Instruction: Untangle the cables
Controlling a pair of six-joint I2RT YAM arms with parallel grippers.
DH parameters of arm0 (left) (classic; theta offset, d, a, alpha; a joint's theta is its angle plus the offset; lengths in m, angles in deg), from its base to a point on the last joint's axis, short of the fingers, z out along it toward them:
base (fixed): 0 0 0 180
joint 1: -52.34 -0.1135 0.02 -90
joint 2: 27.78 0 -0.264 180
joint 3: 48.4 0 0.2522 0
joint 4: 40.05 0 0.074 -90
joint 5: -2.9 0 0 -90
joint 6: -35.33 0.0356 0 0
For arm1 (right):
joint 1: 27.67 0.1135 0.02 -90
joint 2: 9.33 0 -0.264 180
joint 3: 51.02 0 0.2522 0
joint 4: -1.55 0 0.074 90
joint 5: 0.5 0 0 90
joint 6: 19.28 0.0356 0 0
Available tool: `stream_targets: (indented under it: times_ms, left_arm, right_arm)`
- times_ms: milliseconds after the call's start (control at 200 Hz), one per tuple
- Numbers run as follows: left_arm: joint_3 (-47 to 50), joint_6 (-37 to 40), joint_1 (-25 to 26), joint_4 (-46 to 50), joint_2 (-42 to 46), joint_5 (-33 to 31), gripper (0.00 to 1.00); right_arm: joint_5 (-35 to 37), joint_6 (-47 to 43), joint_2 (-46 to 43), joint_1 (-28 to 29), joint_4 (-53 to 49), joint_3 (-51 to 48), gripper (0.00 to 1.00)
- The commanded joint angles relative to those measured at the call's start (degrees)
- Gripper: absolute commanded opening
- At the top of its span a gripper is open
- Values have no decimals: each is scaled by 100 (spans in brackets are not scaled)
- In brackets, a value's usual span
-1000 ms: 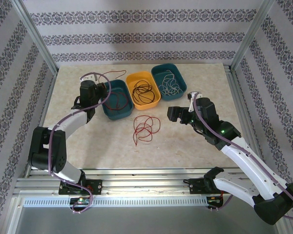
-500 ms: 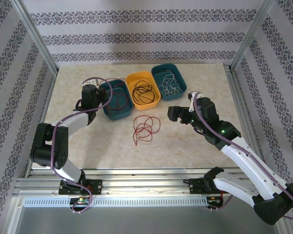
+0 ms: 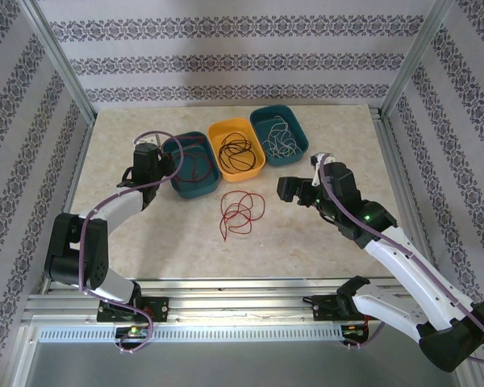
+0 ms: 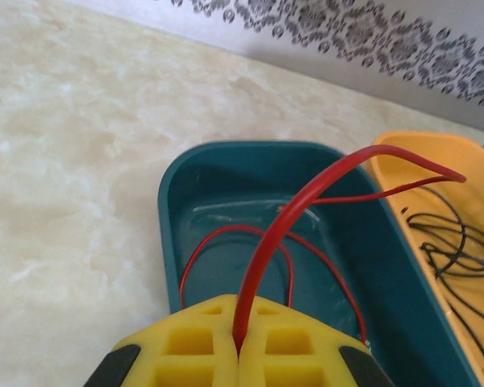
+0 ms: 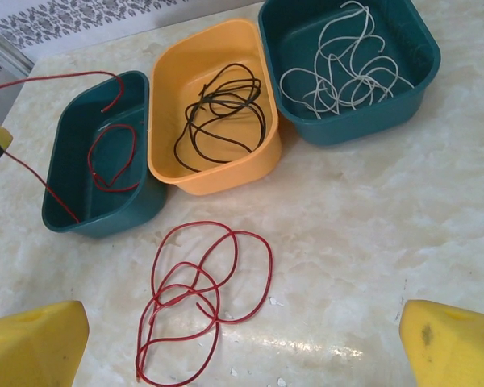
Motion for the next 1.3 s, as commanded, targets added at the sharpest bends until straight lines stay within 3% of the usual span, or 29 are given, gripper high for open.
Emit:
stream_targets:
  times_ms: [0, 415, 595, 819, 869, 949, 1169, 1294]
  left_arm:
    - [-279, 6, 145, 754, -32, -273, 0]
    - [-1272, 326, 231, 1989, -897, -245, 0]
    - [-2025, 736, 233, 2559, -1486, -217, 0]
    - [-2896, 1012, 235, 3124, -2217, -303, 0]
    - [-2939, 975, 229, 3033, -2295, -284, 4]
    - [-3061, 952, 231, 2999, -2445, -283, 20]
    - [-3366, 970, 231, 2955, -2787, -293, 23]
    - [-3553, 971, 233, 3001, -2883, -283, 42]
  right_arm:
    - [208, 95, -124, -62, -119, -81, 98]
    - [463, 431, -361, -205, -131, -258, 99]
    - [-92, 712, -856, -650, 405, -654, 98]
    - [-35, 676, -907, -764, 284, -725, 98]
    - [9, 686, -880, -765, 263, -727, 99]
    - [113, 728, -832, -763, 224, -718, 98]
    - [-48, 732, -531, -765, 130, -561, 98]
    - [-124, 686, -335, -755, 130, -455, 98]
